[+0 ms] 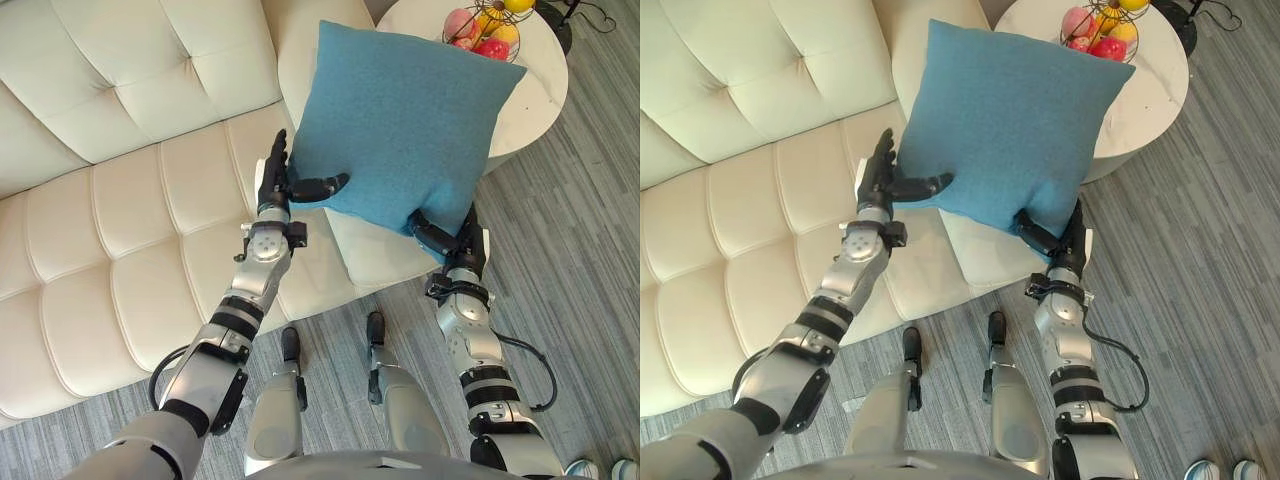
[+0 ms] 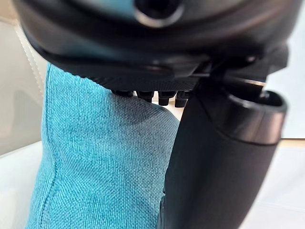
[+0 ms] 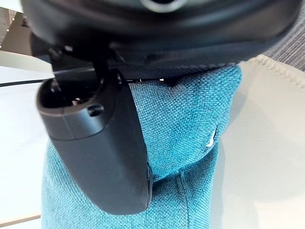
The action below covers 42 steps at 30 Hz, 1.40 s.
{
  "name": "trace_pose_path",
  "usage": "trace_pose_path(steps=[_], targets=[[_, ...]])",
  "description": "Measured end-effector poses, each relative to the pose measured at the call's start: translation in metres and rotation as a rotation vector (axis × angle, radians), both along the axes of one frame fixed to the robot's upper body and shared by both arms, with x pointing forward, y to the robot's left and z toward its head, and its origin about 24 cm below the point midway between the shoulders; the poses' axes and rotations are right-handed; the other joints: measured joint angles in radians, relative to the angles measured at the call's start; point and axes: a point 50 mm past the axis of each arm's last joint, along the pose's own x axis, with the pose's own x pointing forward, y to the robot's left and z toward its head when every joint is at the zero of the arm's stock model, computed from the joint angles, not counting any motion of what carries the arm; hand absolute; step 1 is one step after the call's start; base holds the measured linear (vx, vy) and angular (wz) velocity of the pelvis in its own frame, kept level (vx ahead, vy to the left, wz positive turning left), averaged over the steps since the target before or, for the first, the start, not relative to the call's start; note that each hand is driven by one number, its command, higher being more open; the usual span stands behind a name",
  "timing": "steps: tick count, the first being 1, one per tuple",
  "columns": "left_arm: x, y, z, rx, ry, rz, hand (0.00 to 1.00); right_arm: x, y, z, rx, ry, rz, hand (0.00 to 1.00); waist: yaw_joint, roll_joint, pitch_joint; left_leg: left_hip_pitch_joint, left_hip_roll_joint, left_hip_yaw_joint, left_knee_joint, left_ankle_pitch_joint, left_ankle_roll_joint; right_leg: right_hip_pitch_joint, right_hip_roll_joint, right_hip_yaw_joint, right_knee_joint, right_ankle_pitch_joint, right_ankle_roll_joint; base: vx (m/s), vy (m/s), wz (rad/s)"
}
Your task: Pick up cushions and gather them together orderly.
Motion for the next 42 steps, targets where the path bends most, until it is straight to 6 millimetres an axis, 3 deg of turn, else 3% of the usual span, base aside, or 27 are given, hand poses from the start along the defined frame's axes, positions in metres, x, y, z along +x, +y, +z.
trace_pose_path(steps=[1,2,8,16,24,29,35,40,42], targets=[[0.003,-0.007,0.008,0.011,-0.021,-0.023,1.00,0.004,0.004,0.004,-0.005,-0.012,0.010,1.00,0.000,0.000,0.003,-0.004,-0.001,0.001,-0.002,0.003,0.001,-0.006,-0.001,0.001,0.000,0.002,0.000,0.00,0.000,0.00],[0.006,-0.014,0.014,0.023,-0.041,-0.047,0.00,0.006,0.008,0.007,-0.007,-0.021,0.013,0.00,-0.002,0.000,0.004,-0.009,-0.001,0.001,-0.002,0.004,0.000,-0.011,-0.001,0.002,-0.001,0.005,-0.001,-0.01,0.036,-0.01],[0.016,-0.030,0.035,0.053,-0.092,-0.077,0.00,0.018,0.018,0.021,-0.048,-0.057,0.060,0.00,-0.011,0.002,0.017,-0.011,-0.002,0.001,-0.016,0.019,0.000,-0.013,-0.004,0.006,-0.018,0.025,-0.005,-0.01,0.032,-0.02],[0.021,-0.017,0.051,0.102,-0.145,-0.049,0.00,0.036,0.027,0.046,-0.054,-0.132,0.119,0.00,-0.013,0.004,0.034,-0.014,-0.001,0.000,-0.067,0.064,-0.007,-0.012,0.007,0.007,-0.081,0.076,-0.015,-0.03,0.003,0.00],[0.013,-0.021,0.060,0.117,-0.205,-0.084,0.00,0.028,0.031,0.060,-0.056,-0.215,0.143,0.00,-0.031,0.003,0.035,0.034,-0.006,0.000,-0.094,0.067,-0.007,0.043,0.006,0.006,-0.121,0.085,-0.010,0.04,0.042,0.01],[-0.015,-0.019,0.034,0.060,-0.186,-0.105,0.00,0.002,0.027,0.043,-0.040,-0.188,0.145,0.00,-0.036,0.003,0.035,0.110,-0.003,-0.001,-0.113,0.065,-0.007,0.118,0.010,0.008,-0.138,0.084,-0.010,0.06,0.047,-0.02],[-0.068,-0.014,-0.022,-0.051,-0.045,-0.092,0.00,-0.046,0.024,0.009,-0.067,-0.090,0.181,0.00,-0.036,0.003,0.026,0.210,-0.002,-0.019,-0.122,0.038,-0.006,0.223,0.011,-0.003,-0.139,0.046,-0.003,0.01,0.062,0.08],[-0.110,-0.018,-0.058,-0.164,0.085,-0.082,0.00,-0.089,0.022,-0.014,-0.054,0.010,0.181,0.00,-0.031,0.016,-0.061,0.232,-0.001,-0.084,-0.122,0.037,-0.008,0.285,0.010,-0.074,-0.138,0.016,-0.003,0.03,0.035,0.40],[-0.117,-0.021,-0.063,-0.188,0.104,-0.086,0.00,-0.099,0.020,-0.016,-0.052,0.022,0.173,0.00,-0.026,0.024,-0.079,0.236,-0.003,-0.116,-0.119,0.037,-0.010,0.308,0.007,-0.108,-0.124,-0.004,-0.002,0.01,0.021,0.60]])
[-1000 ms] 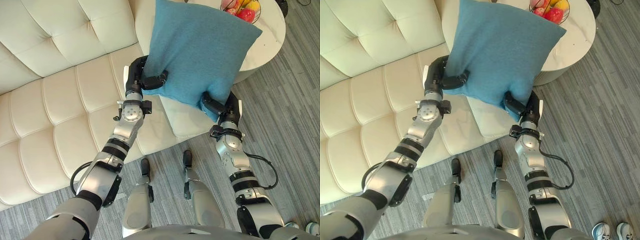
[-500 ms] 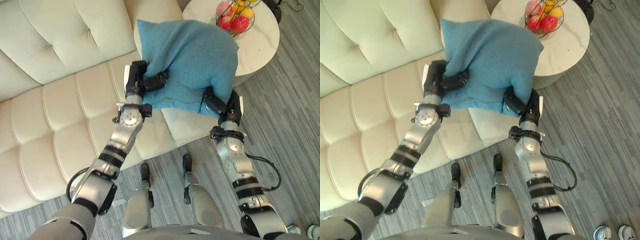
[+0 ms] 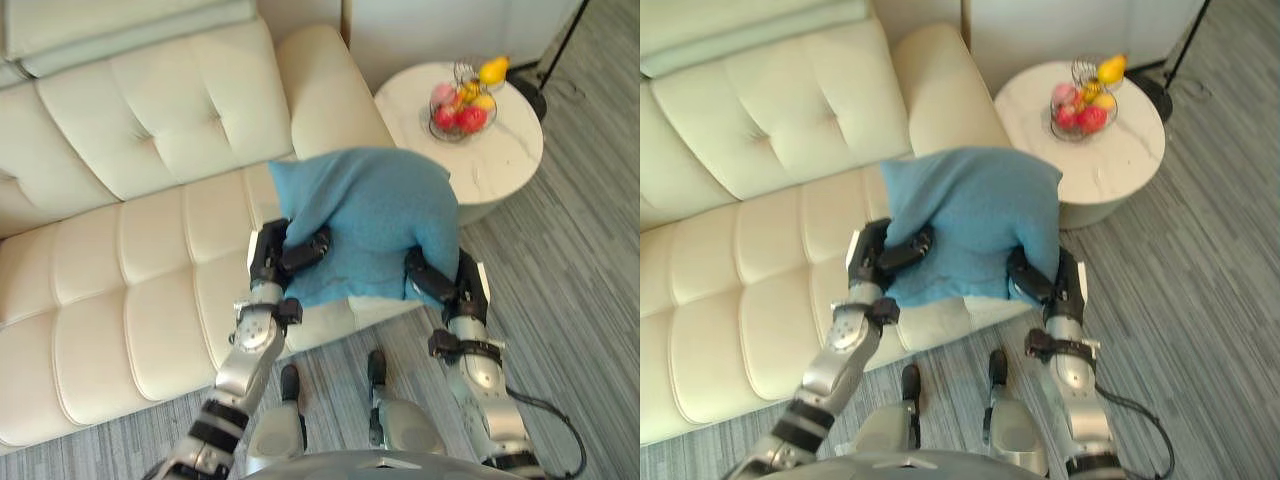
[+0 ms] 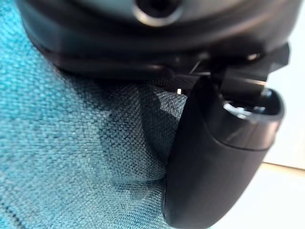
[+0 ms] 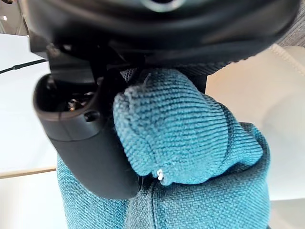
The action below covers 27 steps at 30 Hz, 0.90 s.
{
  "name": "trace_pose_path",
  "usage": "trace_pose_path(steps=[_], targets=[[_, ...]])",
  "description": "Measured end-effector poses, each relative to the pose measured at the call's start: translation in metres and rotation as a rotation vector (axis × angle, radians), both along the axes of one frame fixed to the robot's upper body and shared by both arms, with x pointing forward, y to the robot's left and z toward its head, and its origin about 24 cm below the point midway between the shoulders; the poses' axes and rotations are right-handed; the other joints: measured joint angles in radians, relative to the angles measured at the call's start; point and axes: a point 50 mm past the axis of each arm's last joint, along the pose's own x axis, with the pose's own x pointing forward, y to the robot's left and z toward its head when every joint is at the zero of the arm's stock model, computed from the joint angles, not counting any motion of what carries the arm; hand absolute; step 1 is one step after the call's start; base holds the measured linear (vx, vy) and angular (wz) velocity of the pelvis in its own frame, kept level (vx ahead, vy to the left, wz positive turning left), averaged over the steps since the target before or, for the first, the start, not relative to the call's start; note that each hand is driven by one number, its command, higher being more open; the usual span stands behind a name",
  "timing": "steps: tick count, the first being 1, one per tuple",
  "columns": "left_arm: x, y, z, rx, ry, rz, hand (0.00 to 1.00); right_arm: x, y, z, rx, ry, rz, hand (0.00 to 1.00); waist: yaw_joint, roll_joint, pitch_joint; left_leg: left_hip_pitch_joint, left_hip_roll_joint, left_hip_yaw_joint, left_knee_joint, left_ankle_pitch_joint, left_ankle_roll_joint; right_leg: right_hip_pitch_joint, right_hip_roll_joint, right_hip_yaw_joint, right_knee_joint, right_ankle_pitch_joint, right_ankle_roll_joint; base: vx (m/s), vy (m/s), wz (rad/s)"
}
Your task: Pick up cushions and gather them together orderly.
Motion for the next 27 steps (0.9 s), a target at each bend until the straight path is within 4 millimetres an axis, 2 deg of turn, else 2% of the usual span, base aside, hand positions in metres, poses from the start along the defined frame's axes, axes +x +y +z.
trace_pose_path(steps=[2,4,6,7,8,9,10,12,15,16,17,18,19,20,21,23,24,25,26,27], targets=[[-0.010,-0.005,0.003,-0.040,-0.010,-0.003,0.00,-0.012,-0.002,0.005,0.002,-0.009,-0.014,0.00,0.013,0.017,-0.031,-0.003,-0.005,-0.063,0.017,0.003,-0.004,-0.003,-0.016,-0.067,0.104,-0.074,0.003,-0.01,0.007,0.81],[-0.011,-0.007,0.007,-0.054,-0.022,-0.003,0.00,-0.014,-0.003,0.007,-0.001,-0.019,-0.018,0.00,0.017,0.020,-0.056,-0.009,-0.009,-0.084,0.022,0.003,-0.004,-0.010,-0.032,-0.107,0.169,-0.119,0.004,-0.02,-0.013,0.77],[-0.012,-0.009,0.010,-0.060,-0.035,-0.009,0.00,-0.014,-0.004,0.010,-0.017,-0.036,-0.031,0.00,0.017,0.027,-0.106,-0.045,0.007,-0.017,0.025,-0.022,0.059,-0.028,-0.053,-0.168,0.211,-0.143,0.005,0.00,-0.024,0.99],[-0.012,-0.013,0.012,-0.067,-0.049,-0.024,0.00,-0.012,-0.008,0.012,-0.032,-0.054,-0.050,0.00,0.018,0.023,-0.136,-0.062,0.023,0.089,0.018,-0.052,0.124,-0.037,-0.085,-0.203,0.212,-0.143,0.004,0.04,0.020,0.97],[-0.011,-0.014,0.015,-0.075,-0.069,-0.024,0.00,-0.005,-0.010,0.017,-0.058,-0.080,-0.052,0.00,0.018,0.020,-0.137,-0.084,0.042,0.171,0.067,-0.067,0.127,-0.042,-0.115,-0.227,0.217,-0.143,0.004,0.03,0.060,0.83],[-0.010,-0.015,0.016,-0.078,-0.072,-0.026,0.00,0.001,-0.012,0.017,-0.067,-0.088,-0.054,0.00,0.017,0.021,-0.137,-0.098,0.051,0.209,0.114,-0.068,0.127,-0.045,-0.130,-0.235,0.225,-0.143,0.004,0.03,0.655,1.91],[-0.015,-0.028,-0.011,-0.042,0.043,-0.104,0.00,0.001,-0.026,-0.017,-0.108,0.078,-0.119,0.00,-0.008,0.033,-0.189,0.010,-0.030,0.275,-0.081,0.103,0.048,0.035,-0.238,-0.352,0.200,-0.110,0.095,0.02,0.631,1.70],[-0.018,-0.024,-0.016,-0.026,0.062,-0.100,0.00,-0.001,-0.021,-0.025,-0.096,0.122,-0.111,0.00,-0.006,0.026,-0.192,0.018,-0.044,0.272,-0.095,0.107,0.054,0.048,-0.244,-0.353,0.183,-0.103,0.106,0.03,0.320,0.85],[-0.018,-0.024,-0.016,-0.025,0.063,-0.103,0.00,-0.001,-0.021,-0.026,-0.095,0.126,-0.110,0.00,-0.011,0.024,-0.193,0.019,-0.044,0.273,-0.095,0.107,0.054,0.048,-0.244,-0.353,0.181,-0.102,0.107,0.01,0.006,-0.01],[-0.019,-0.025,-0.017,-0.023,0.066,-0.108,0.00,-0.002,-0.021,-0.027,-0.095,0.130,-0.113,0.00,-0.008,0.002,-0.190,0.017,-0.062,0.283,-0.083,0.088,0.049,0.045,-0.271,-0.366,0.191,-0.112,0.088,0.03,0.056,0.05],[-0.019,-0.025,-0.017,-0.023,0.068,-0.117,0.00,-0.003,-0.023,-0.027,-0.096,0.132,-0.123,0.00,-0.012,-0.016,-0.181,0.006,-0.081,0.309,-0.008,0.033,0.048,0.047,-0.297,-0.367,0.215,-0.120,0.082,0.08,0.138,0.07],[-0.024,-0.030,-0.023,-0.045,0.091,-0.133,0.00,-0.011,-0.031,-0.032,-0.111,0.156,-0.147,0.00,-0.016,-0.037,-0.150,-0.031,-0.135,0.359,0.301,-0.103,0.103,0.006,-0.353,-0.274,0.392,-0.140,0.032,0.09,0.186,0.08],[-0.028,-0.030,-0.027,-0.053,0.108,-0.137,0.00,-0.013,-0.034,-0.035,-0.120,0.176,-0.146,0.00,-0.026,-0.026,-0.147,-0.021,-0.138,0.369,0.332,-0.128,0.132,-0.028,-0.351,-0.198,0.490,-0.137,0.027,0.13,0.282,0.24],[-0.033,-0.031,-0.032,-0.054,0.131,-0.154,0.00,-0.020,-0.034,-0.044,-0.115,0.217,-0.146,0.00,-0.047,0.005,-0.158,0.012,-0.106,0.357,0.293,-0.185,0.194,-0.096,-0.298,-0.096,0.611,-0.189,-0.004,0.09,0.200,0.41],[-0.036,-0.022,-0.037,-0.015,0.146,-0.168,0.00,-0.026,-0.027,-0.054,-0.076,0.264,-0.146,0.00,-0.054,-0.023,-0.166,0.037,-0.101,0.326,0.222,-0.202,0.170,-0.152,-0.211,-0.022,0.616,-0.280,0.011,0.07,0.112,0.51],[-0.036,-0.014,-0.041,0.009,0.163,-0.154,0.00,-0.029,-0.017,-0.057,-0.047,0.275,-0.136,0.00,-0.059,-0.072,-0.161,0.037,-0.123,0.308,0.195,-0.188,0.157,-0.192,-0.122,0.040,0.522,-0.280,-0.002,0.06,-0.059,0.64],[-0.038,-0.017,-0.051,0.010,0.208,-0.158,0.00,-0.033,-0.019,-0.060,-0.051,0.290,-0.143,0.00,-0.081,-0.087,-0.157,0.028,-0.150,0.256,0.226,-0.201,0.162,-0.178,-0.075,0.122,0.465,-0.241,-0.002,0.21,-0.018,0.94],[-0.046,-0.024,-0.058,-0.012,0.259,-0.164,0.00,-0.038,-0.029,-0.060,-0.092,0.306,-0.140,0.00,-0.065,-0.025,-0.156,0.024,-0.137,0.236,0.262,-0.228,0.157,-0.133,-0.060,0.106,0.418,-0.237,0.013,0.20,-0.006,0.83],[-0.047,-0.024,-0.059,-0.013,0.262,-0.166,0.00,-0.038,-0.030,-0.060,-0.096,0.307,-0.139,0.00,-0.062,-0.013,-0.154,0.019,-0.135,0.230,0.271,-0.232,0.154,-0.125,-0.058,0.101,0.410,-0.236,0.016,0.26,0.087,0.40],[-0.047,-0.024,-0.059,-0.013,0.265,-0.169,0.00,-0.040,-0.031,-0.061,-0.099,0.316,-0.136,0.00,-0.056,0.017,-0.154,0.020,-0.125,0.218,0.290,-0.243,0.140,-0.097,-0.054,0.080,0.377,-0.232,0.020,0.21,0.056,0.34]])
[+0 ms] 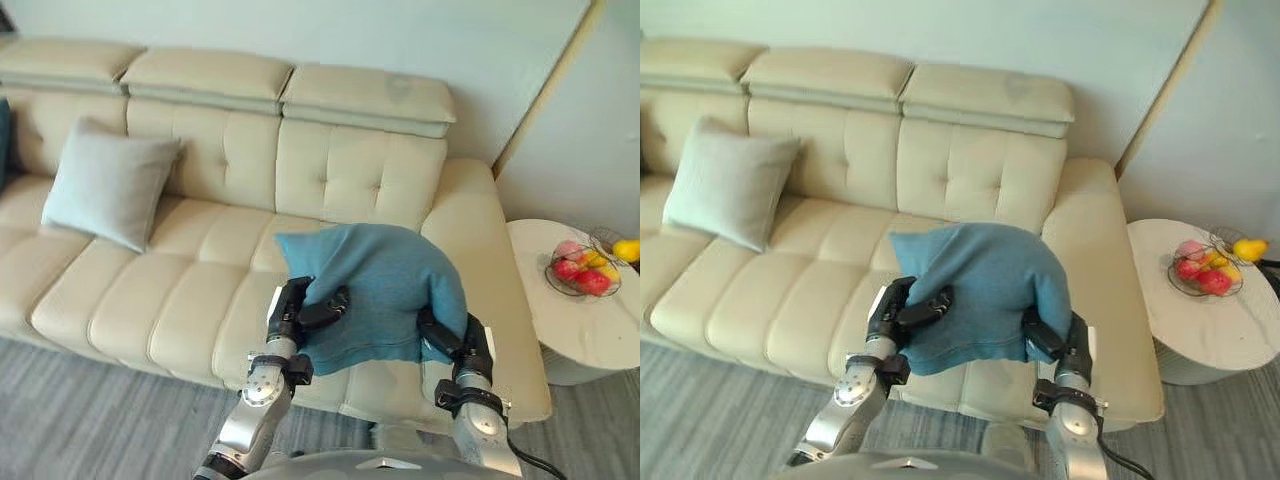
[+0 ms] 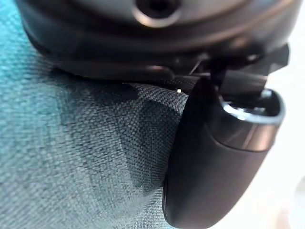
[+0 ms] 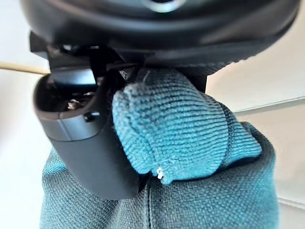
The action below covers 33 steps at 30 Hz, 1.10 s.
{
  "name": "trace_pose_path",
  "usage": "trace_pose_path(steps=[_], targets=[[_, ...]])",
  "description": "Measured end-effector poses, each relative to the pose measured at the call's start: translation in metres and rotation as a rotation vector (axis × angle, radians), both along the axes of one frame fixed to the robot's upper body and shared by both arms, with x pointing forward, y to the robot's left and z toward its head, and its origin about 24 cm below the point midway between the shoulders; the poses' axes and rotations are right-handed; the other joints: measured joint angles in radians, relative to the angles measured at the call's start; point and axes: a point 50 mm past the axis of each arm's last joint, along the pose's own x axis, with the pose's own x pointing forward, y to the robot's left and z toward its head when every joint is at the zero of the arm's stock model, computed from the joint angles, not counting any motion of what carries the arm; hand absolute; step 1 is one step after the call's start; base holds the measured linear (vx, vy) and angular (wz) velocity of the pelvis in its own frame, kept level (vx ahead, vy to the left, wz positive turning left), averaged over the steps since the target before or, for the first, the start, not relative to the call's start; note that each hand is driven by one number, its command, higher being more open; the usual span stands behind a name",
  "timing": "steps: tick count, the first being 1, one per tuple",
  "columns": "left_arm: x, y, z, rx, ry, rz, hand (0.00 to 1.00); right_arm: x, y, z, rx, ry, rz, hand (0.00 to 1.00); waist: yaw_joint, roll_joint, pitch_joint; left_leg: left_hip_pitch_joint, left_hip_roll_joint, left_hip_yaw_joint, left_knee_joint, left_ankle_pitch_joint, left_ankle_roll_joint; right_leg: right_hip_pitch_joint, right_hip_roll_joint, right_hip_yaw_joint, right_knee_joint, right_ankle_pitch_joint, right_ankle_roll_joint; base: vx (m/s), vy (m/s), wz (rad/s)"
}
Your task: Pick up cushions and gather them together orderly.
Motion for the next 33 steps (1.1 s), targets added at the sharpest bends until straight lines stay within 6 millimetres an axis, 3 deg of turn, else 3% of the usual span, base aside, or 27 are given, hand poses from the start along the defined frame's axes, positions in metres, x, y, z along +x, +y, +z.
trace_pose_path(steps=[2,3,5,7,8,9,12,14,20,28,30,33], targets=[[0.001,0.002,0.001,-0.001,-0.003,0.008,0.00,-0.004,0.004,0.001,0.015,0.011,-0.001,0.00,0.020,0.015,0.009,-0.026,0.026,0.017,0.106,-0.015,-0.025,0.057,0.004,-0.027,-0.048,0.008,0.007,0.19,0.022,0.38],[0.000,0.004,0.001,-0.003,-0.001,0.020,0.00,-0.007,0.008,0.004,0.024,0.004,0.005,0.00,0.031,0.017,0.011,-0.065,0.055,0.040,0.237,-0.020,-0.035,0.098,0.007,-0.049,-0.073,0.008,0.006,0.12,-0.035,0.32],[-0.006,0.009,0.008,-0.027,-0.023,0.055,0.00,-0.002,0.011,0.024,0.011,-0.081,0.029,0.00,0.050,0.007,0.017,-0.135,0.106,0.080,0.426,-0.011,-0.072,0.167,0.000,-0.045,-0.130,0.008,0.003,0.24,0.017,0.04],[-0.004,0.006,0.014,-0.047,-0.052,0.051,0.00,0.005,0.008,0.034,0.000,-0.139,0.026,0.00,0.067,0.009,0.014,-0.139,0.143,0.071,0.344,-0.048,-0.049,0.160,-0.002,-0.031,-0.127,0.008,0.003,0.20,0.084,-0.23],[-0.002,0.002,0.018,-0.065,-0.071,0.050,0.00,0.010,0.006,0.038,-0.008,-0.167,0.020,0.00,0.066,0.013,0.011,-0.120,0.169,0.045,0.197,-0.015,-0.057,0.159,0.002,-0.029,-0.127,0.008,0.004,0.15,0.150,-0.21],[0.000,0.000,0.019,-0.077,-0.079,0.050,0.00,0.013,0.005,0.040,-0.013,-0.178,0.016,0.00,0.068,0.019,0.005,-0.088,0.169,-0.011,0.104,0.026,-0.093,0.162,0.002,-0.019,-0.131,0.003,0.014,0.11,0.152,-0.17],[0.001,0.003,0.020,-0.061,-0.085,0.043,0.00,0.015,0.005,0.039,-0.008,-0.178,0.005,0.00,0.054,-0.040,-0.002,-0.052,0.097,-0.035,0.030,0.046,-0.086,0.190,-0.045,-0.010,-0.194,0.013,0.032,0.12,0.194,0.07],[-0.001,0.004,0.018,-0.047,-0.077,0.031,0.00,0.014,0.006,0.034,-0.013,-0.156,0.008,0.00,0.054,-0.048,-0.001,-0.031,0.082,-0.034,0.020,0.046,-0.085,0.213,-0.056,0.003,-0.218,0.022,0.043,0.08,0.088,-0.03],[-0.007,0.009,0.013,-0.014,-0.056,0.015,0.00,0.010,0.010,0.022,0.009,-0.104,0.017,0.00,0.056,-0.034,-0.012,0.072,0.074,0.008,-0.120,0.074,-0.078,0.230,-0.055,0.062,-0.245,0.027,0.043,0.07,0.015,-0.25],[-0.005,0.004,0.015,0.005,-0.071,-0.008,0.00,0.012,0.004,0.025,-0.064,-0.099,0.029,0.00,0.041,-0.029,-0.029,0.077,0.095,0.009,-0.211,0.129,-0.099,0.163,-0.018,0.119,-0.259,0.059,0.012,0.03,-0.054,-0.31],[0.001,0.003,0.019,0.034,-0.097,-0.003,0.00,0.018,0.006,0.028,-0.088,-0.117,0.033,0.00,0.039,-0.027,-0.029,0.062,0.097,0.009,-0.226,0.137,-0.100,0.134,-0.013,0.125,-0.259,0.068,0.012,-0.03,-0.016,-0.17],[0.023,0.003,0.037,0.075,-0.186,0.028,0.00,0.046,0.013,0.047,-0.142,-0.213,0.038,0.00,0.038,-0.022,-0.014,-0.012,0.101,0.011,-0.247,0.161,-0.102,0.040,-0.009,0.140,-0.260,0.114,0.010,-0.08,0.019,-0.18]])
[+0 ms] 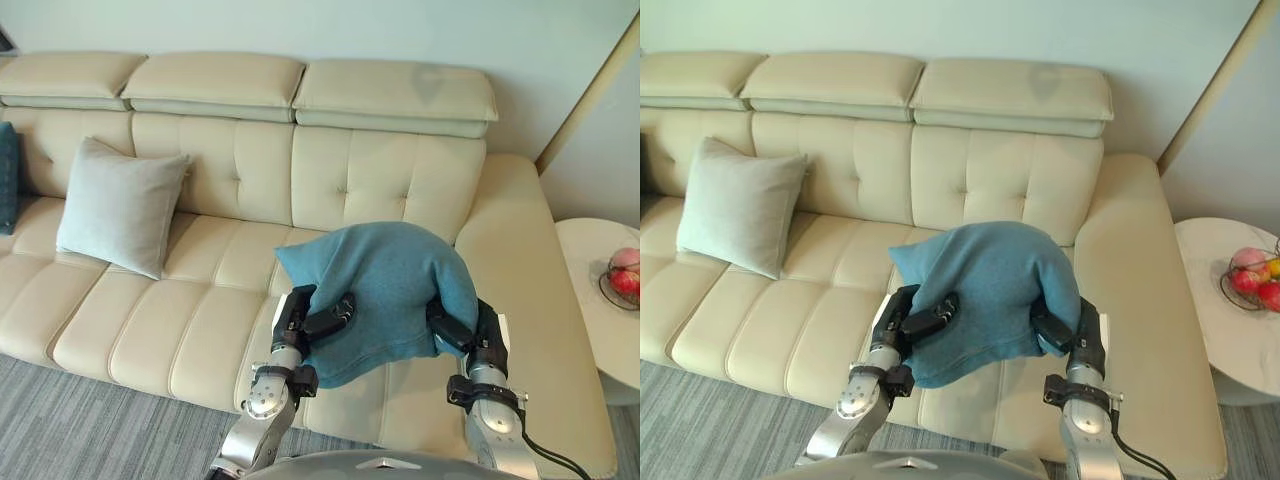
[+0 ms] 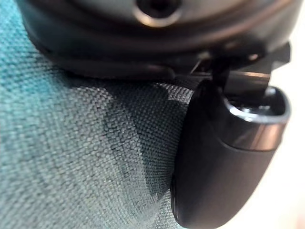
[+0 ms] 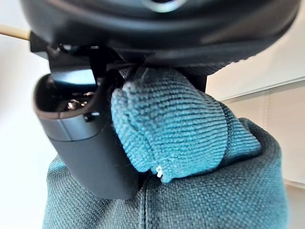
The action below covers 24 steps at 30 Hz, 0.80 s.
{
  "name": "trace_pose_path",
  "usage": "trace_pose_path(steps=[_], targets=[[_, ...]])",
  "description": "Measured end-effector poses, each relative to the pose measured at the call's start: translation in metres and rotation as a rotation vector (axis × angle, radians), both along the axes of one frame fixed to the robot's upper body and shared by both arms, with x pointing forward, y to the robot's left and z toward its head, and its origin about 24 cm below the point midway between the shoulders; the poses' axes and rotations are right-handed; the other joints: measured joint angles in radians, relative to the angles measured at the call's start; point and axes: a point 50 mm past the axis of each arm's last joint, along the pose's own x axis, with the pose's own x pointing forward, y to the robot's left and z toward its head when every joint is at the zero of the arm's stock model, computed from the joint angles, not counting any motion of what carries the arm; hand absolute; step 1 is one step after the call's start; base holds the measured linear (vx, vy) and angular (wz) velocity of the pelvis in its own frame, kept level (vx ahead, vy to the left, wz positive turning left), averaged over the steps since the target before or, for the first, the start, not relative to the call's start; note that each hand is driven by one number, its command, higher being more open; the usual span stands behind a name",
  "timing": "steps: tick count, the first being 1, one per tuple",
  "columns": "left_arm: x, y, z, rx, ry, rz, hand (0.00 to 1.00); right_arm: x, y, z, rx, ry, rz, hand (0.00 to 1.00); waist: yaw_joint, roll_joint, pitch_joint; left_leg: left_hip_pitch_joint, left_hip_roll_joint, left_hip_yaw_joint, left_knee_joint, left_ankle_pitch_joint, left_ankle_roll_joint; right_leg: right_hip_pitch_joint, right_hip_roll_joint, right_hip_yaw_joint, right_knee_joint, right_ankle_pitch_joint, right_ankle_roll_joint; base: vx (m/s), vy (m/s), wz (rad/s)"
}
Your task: Pick up cushions and gather them together orderly.
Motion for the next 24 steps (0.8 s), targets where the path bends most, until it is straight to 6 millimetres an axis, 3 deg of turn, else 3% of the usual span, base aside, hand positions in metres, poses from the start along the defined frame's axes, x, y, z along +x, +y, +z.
trace_pose_path(steps=[4,7,12,15,16,24], targets=[[0.035,-0.001,0.036,0.045,-0.161,0.053,0.00,0.043,0.013,0.039,-0.054,-0.180,0.003,0.00,0.001,0.006,0.064,-0.075,-0.006,0.003,-0.002,0.021,0.014,-0.084,-0.005,0.002,-0.001,0.054,0.012,-0.17,0.046,-0.07],[0.069,-0.002,0.085,0.082,-0.354,0.117,0.00,0.078,0.026,0.086,-0.083,-0.372,-0.022,0.00,0.017,0.002,0.103,-0.180,-0.020,0.009,0.013,0.049,0.026,-0.185,-0.021,0.002,-0.002,0.093,0.020,-0.16,0.038,-0.01],[0.096,-0.005,0.154,0.118,-0.618,0.214,0.00,0.104,0.041,0.144,-0.092,-0.595,-0.088,0.00,0.039,-0.004,0.129,-0.294,-0.018,0.008,0.045,0.070,0.023,-0.281,-0.028,0.000,-0.005,0.118,0.024,-0.10,0.007,0.02],[0.108,-0.011,0.184,0.120,-0.714,0.235,0.00,0.110,0.044,0.167,-0.075,-0.677,-0.133,0.00,0.038,-0.005,0.146,-0.330,-0.016,0.008,0.045,0.083,0.022,-0.317,-0.026,0.000,-0.006,0.130,0.027,-0.04,-0.003,0.00],[0.113,-0.014,0.195,0.125,-0.742,0.238,1.00,0.113,0.044,0.175,-0.071,-0.703,-0.150,1.00,0.036,-0.006,0.155,-0.343,-0.016,0.008,0.044,0.088,0.022,-0.330,-0.026,0.000,-0.008,0.137,0.026,-0.04,0.004,-0.02],[0.144,-0.018,0.272,0.173,-0.885,0.304,1.00,0.143,0.044,0.219,-0.039,-0.772,-0.262,1.00,0.023,-0.016,0.259,-0.433,-0.011,0.024,0.025,0.133,0.020,-0.420,-0.018,0.008,-0.047,0.200,0.025,-0.01,0.014,-0.05]])
